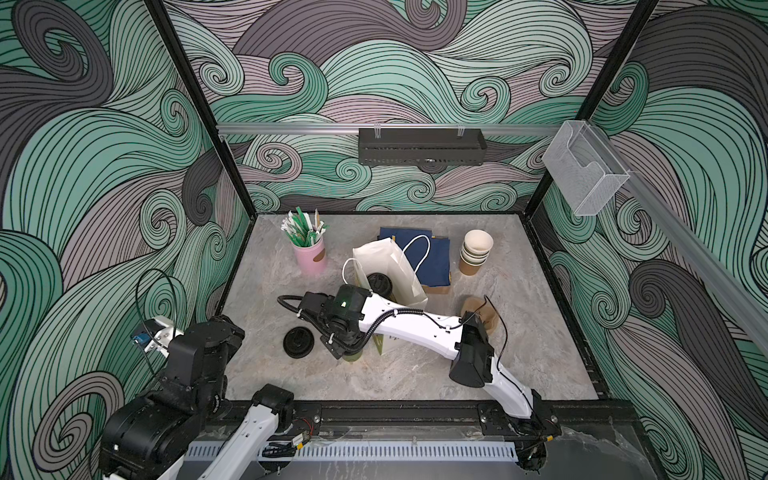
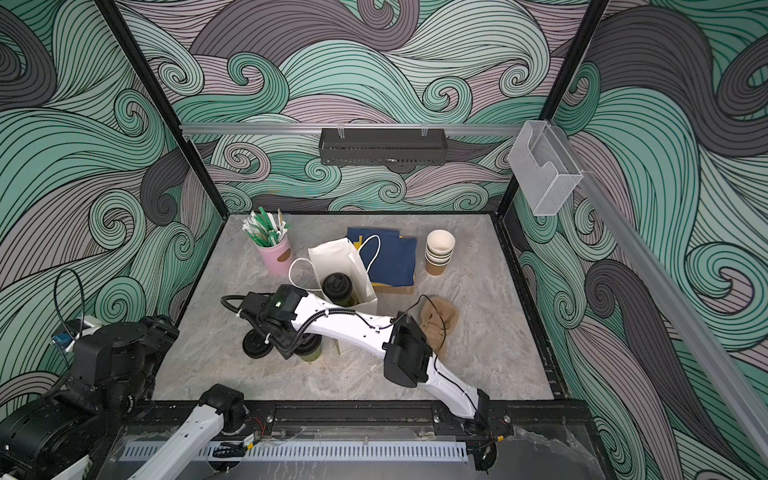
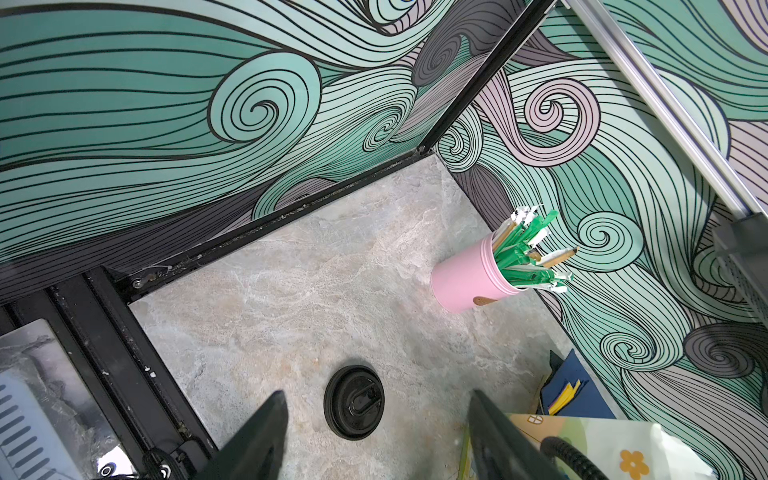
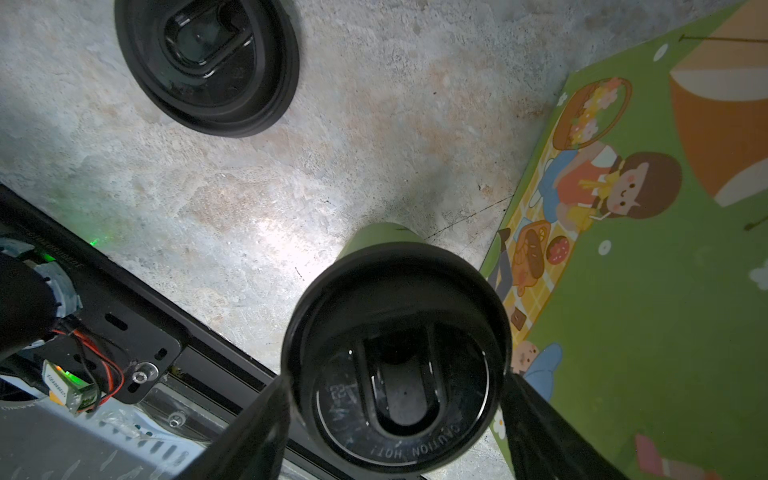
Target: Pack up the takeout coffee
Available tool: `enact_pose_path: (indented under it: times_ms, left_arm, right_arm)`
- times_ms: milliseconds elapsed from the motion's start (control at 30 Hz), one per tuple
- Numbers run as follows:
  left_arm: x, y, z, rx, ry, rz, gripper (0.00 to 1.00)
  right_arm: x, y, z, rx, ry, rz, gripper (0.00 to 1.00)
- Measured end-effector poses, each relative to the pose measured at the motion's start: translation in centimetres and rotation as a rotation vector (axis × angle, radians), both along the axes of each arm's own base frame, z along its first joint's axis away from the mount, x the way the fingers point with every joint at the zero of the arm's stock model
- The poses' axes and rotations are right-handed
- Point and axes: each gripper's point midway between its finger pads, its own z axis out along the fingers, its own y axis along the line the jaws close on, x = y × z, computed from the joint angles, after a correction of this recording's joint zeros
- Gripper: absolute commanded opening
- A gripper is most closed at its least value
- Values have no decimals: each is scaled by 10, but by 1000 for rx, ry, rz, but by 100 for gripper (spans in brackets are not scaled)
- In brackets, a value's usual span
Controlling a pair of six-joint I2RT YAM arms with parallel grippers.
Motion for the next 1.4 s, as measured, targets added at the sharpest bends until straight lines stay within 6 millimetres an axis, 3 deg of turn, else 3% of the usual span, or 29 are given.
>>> enact_pose_path:
  times_ms: [867, 1400]
  left_arm:
    - [0, 0, 1, -1, -3, 0, 70]
    - [1, 0, 1, -2, -4, -2, 70]
  right_arm:
    - [-1, 6, 9, 16, -31, 31, 82]
    - [0, -1, 0, -13, -18, 17, 83]
